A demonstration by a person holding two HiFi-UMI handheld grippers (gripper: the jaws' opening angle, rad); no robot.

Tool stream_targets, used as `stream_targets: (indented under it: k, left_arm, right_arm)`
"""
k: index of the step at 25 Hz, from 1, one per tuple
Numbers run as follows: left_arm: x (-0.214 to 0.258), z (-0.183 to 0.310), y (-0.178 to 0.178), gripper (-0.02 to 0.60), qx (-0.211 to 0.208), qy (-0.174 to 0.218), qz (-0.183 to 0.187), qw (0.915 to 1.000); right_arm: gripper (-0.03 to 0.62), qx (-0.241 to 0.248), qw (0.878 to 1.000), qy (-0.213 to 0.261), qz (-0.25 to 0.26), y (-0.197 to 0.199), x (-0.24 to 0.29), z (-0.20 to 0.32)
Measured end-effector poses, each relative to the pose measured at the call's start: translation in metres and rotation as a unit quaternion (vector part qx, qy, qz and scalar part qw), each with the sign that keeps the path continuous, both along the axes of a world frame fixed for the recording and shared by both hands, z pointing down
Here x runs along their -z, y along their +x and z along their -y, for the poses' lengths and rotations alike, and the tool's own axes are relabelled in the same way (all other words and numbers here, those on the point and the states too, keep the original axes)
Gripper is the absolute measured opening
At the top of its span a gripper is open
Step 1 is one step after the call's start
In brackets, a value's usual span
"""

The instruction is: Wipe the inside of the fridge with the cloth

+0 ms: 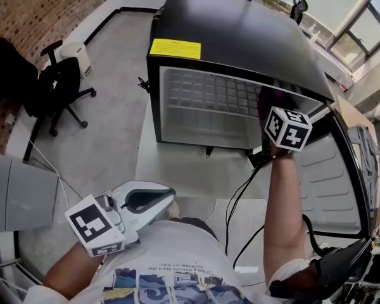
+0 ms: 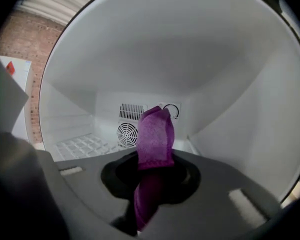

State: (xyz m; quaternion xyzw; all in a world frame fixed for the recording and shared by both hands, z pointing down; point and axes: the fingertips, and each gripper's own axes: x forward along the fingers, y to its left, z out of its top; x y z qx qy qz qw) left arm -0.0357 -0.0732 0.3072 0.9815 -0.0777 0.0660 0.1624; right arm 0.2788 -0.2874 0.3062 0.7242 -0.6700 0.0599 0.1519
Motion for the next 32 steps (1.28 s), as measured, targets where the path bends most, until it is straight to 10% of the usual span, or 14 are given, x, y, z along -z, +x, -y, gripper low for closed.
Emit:
stream_targets:
  k: [32]
  left_arm:
    - [-0.002,0.003,-0.050,0.005,0.076,-0.002,0.016,0.9970]
  right_arm:
    - [0.054,0.148,0.985,-0.028,0.084,-0.171,-0.030,0.039]
